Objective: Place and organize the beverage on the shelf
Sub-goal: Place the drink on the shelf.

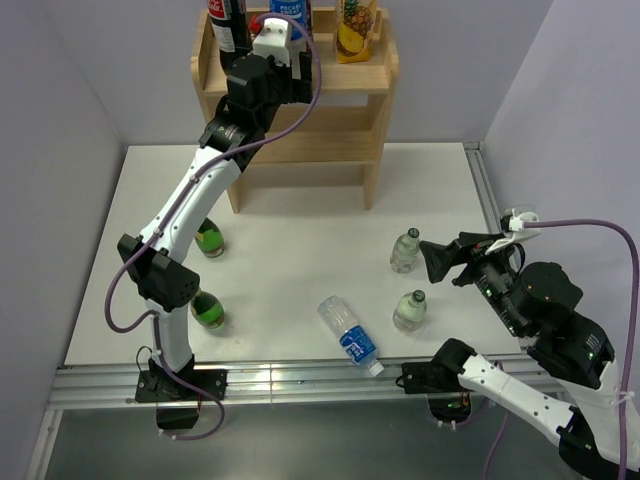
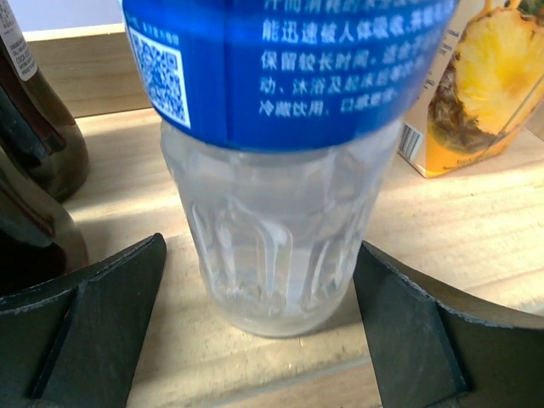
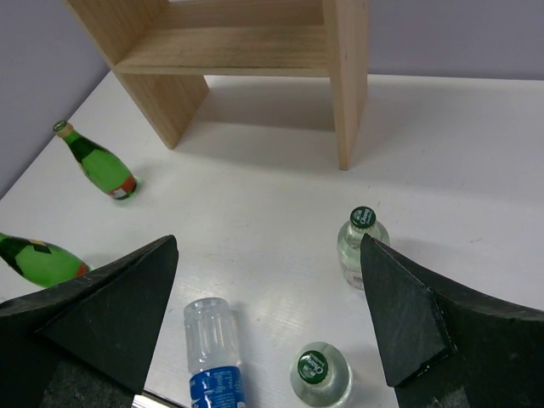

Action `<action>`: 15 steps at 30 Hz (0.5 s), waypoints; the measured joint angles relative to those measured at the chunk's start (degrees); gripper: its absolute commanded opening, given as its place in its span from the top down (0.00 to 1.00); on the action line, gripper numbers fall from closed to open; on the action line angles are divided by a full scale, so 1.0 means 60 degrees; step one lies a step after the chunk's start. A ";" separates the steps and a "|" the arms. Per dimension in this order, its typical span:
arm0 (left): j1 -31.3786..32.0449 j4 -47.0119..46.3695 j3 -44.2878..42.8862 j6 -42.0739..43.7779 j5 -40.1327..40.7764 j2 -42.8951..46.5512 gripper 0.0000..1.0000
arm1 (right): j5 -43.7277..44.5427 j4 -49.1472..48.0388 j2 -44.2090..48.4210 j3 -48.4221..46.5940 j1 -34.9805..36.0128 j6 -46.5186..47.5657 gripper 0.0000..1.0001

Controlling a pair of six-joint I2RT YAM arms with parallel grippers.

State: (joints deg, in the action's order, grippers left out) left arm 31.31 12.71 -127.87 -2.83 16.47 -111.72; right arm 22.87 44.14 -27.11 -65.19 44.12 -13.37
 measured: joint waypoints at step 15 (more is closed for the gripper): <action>0.0539 -0.0007 0.1810 -0.0178 0.0178 0.1661 0.00 | -0.0007 -0.0004 -0.0597 -0.0004 0.0000 0.0062 0.06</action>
State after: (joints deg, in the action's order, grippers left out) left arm 34.54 12.67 -117.01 -3.90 17.54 -101.75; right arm 22.83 44.12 -30.70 -65.21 44.12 -12.99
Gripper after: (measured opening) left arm 0.995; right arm 0.943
